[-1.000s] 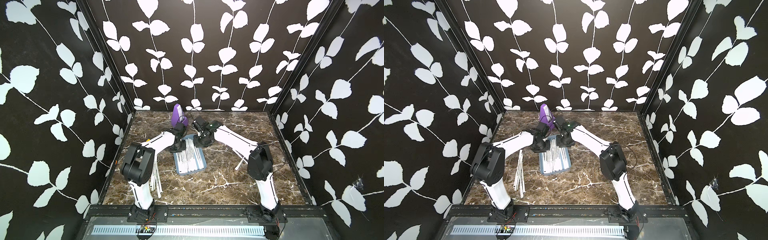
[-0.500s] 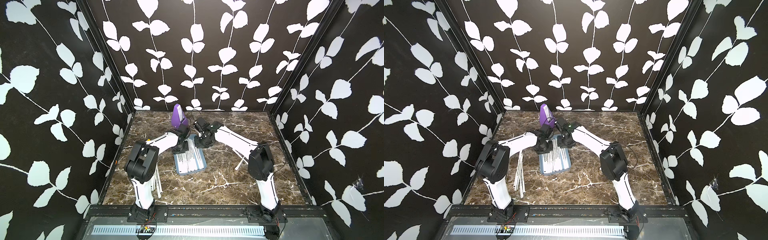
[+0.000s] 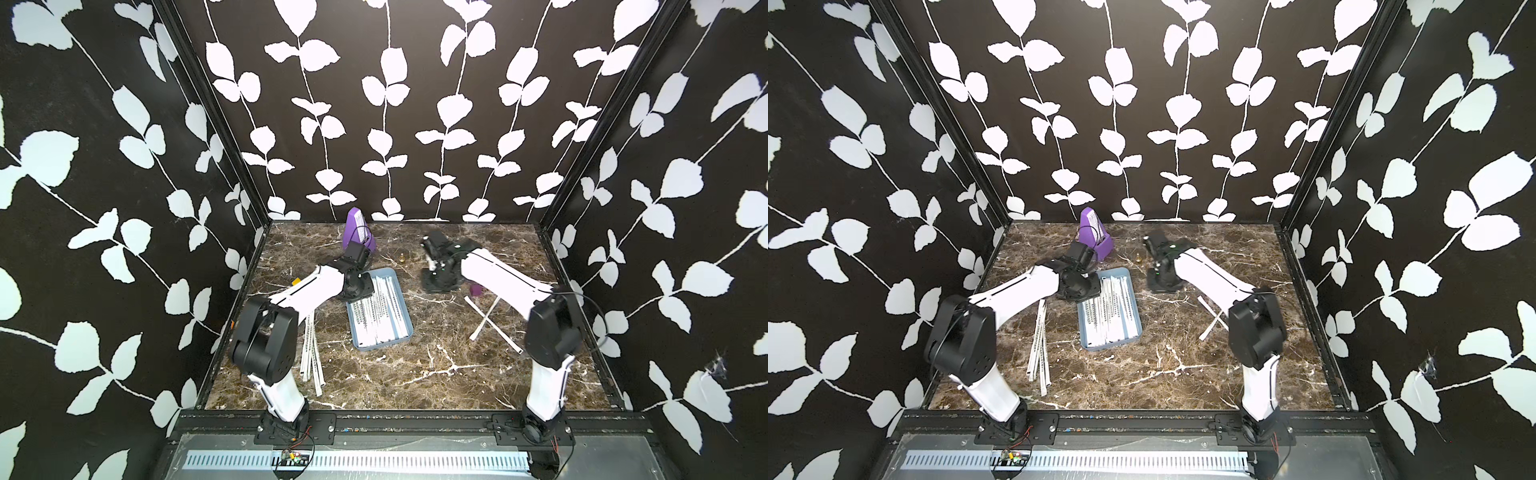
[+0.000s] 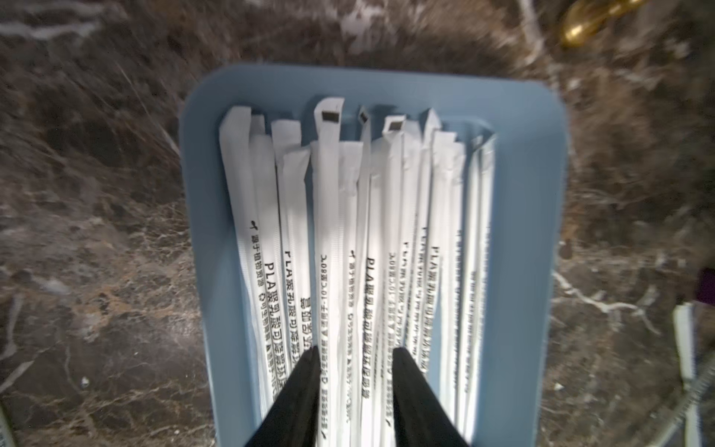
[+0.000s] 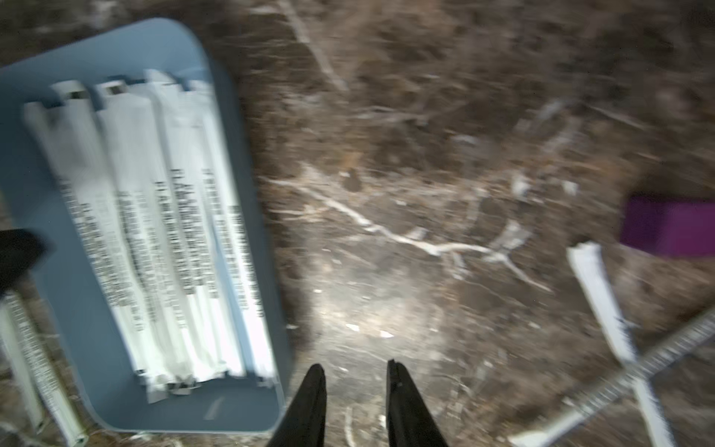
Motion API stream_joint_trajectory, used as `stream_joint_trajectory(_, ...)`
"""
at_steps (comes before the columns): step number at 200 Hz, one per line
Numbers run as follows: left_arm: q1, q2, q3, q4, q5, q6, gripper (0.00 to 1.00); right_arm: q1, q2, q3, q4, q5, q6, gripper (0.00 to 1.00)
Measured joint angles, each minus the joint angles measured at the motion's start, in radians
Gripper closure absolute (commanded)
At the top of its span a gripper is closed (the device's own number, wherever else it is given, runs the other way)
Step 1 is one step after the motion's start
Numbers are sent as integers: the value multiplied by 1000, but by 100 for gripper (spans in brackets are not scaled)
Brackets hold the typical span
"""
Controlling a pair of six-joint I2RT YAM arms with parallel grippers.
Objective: Put the straws into the storage box
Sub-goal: Place the straw in the storage box, then pick up the straw from the center of the board.
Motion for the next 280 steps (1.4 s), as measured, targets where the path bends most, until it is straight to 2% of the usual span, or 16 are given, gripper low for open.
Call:
stream_joint_trajectory(21,2,-89,0,0,-22,66,55,-112,-86,-145,-10,31,-12,66)
stream_joint_trajectory(38,2,-156,-4,0,-90,150,49,-193,-119,-236,-10,45,-8,65)
stream_joint_trajectory(54,3,-209,-26,1,-170,222,40,-240,-127,-304,7,50,8,64)
stream_joint_trajectory(68,9,-255,-67,6,-213,269,28,-273,-127,-354,40,50,30,64)
stream_joint_trajectory(88,42,-324,-161,42,-207,289,20,-319,-127,-402,90,33,52,64)
stream_joint_trajectory(127,131,-390,-340,168,-90,249,21,-377,-108,-404,148,19,56,66)
stream_joint_trajectory(156,130,-383,-347,210,-44,245,23,-389,-74,-403,169,31,48,68)
stream_joint_trajectory(211,129,-380,-347,237,-30,245,24,-416,6,-376,194,40,19,69)
stream_joint_trajectory(251,129,-366,-347,238,-23,245,25,-418,22,-365,186,50,0,83)
stream_joint_trajectory(280,129,-366,-347,239,-23,245,25,-417,18,-365,183,61,-21,90)
